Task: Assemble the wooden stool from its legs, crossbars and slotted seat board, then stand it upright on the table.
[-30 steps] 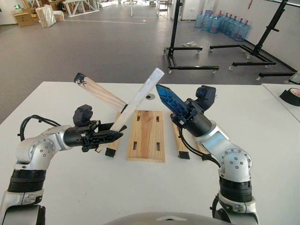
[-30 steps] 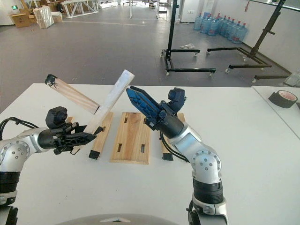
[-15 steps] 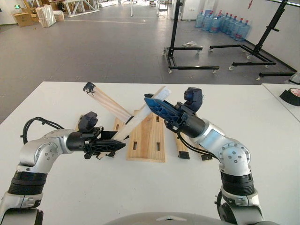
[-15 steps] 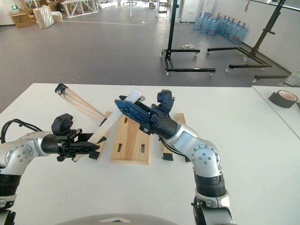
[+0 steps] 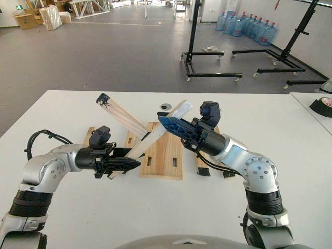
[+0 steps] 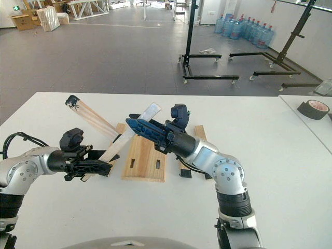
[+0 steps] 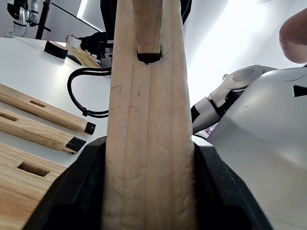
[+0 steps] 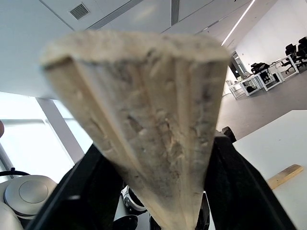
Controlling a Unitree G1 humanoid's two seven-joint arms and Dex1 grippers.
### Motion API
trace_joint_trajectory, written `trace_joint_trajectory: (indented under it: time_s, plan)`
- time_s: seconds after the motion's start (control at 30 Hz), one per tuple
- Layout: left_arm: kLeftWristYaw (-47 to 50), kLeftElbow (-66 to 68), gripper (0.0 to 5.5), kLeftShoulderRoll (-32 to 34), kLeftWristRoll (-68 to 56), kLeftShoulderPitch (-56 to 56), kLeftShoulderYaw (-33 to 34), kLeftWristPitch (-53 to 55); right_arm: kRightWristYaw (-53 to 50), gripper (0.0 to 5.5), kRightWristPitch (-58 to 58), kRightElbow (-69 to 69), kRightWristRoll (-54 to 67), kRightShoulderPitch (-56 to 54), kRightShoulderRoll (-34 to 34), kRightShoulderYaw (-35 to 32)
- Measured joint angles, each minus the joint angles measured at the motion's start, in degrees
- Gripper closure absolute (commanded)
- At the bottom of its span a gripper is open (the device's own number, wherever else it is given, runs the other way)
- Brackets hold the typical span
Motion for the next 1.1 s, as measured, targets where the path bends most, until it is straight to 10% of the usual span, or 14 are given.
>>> trace_joint_trajectory:
  time_s: [0.2,0.67,1.1]
  plan:
    - [0.75,-0.8,3.48,-0.01,-0.91,0.71,0.1,0.18,0.48,3.33,0.26,-0.02,-0.02,-0.49,-0.56,-0.04]
    - [6.87,1.72,1.64,-1.19,-2.36,2.62,1.69,2.66,5.4,3.46,-1.21,3.32,-1.29,-7.2,-9.18,-9.8]
    - [9.23,5.24,1.64,-2.4,1.22,6.15,3.84,0.04,18.93,3.46,-32.63,31.53,-45.5,-16.93,-12.72,2.3]
